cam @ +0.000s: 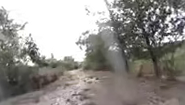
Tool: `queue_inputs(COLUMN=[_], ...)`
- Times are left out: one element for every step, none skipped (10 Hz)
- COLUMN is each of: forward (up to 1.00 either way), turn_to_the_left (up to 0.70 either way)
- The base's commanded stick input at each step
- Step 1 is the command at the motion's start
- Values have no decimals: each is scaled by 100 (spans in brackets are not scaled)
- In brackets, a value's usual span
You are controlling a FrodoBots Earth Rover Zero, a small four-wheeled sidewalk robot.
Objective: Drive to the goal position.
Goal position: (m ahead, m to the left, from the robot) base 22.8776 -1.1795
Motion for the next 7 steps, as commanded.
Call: queue_inputs(forward=[60,60,60,60,60,60,60], turn_to_the_left=[13,4,0,0,13,15,13])
